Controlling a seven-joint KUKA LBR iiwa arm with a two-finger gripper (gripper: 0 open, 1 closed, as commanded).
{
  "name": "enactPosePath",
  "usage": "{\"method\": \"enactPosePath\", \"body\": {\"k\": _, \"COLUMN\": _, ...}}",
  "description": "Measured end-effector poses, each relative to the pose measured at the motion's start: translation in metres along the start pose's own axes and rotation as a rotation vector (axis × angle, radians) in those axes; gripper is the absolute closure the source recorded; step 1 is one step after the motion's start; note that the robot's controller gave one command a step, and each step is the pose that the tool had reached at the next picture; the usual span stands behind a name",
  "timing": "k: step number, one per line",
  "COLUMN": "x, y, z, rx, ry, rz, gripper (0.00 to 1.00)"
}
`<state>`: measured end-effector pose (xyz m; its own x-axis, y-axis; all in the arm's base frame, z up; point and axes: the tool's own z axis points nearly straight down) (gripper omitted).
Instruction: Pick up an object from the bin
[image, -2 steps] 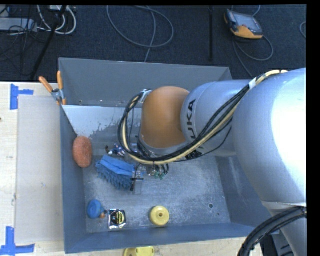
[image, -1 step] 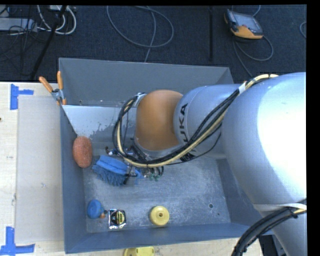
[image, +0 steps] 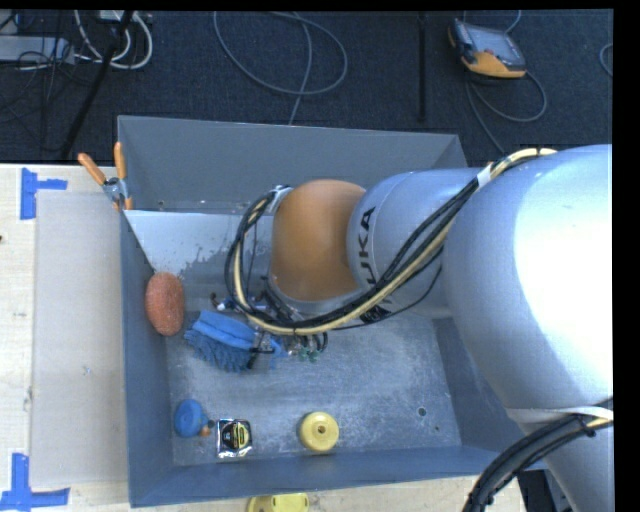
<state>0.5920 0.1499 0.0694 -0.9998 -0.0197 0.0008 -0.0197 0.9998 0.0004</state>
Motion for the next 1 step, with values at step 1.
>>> {"method": "enactPosePath", "body": {"k": 1, "x": -0.0042, "y": -0.0236, "z": -0.0515, "rx": 0.001, "ry": 0.006, "rz": 0.004, "gripper": 1.00}}
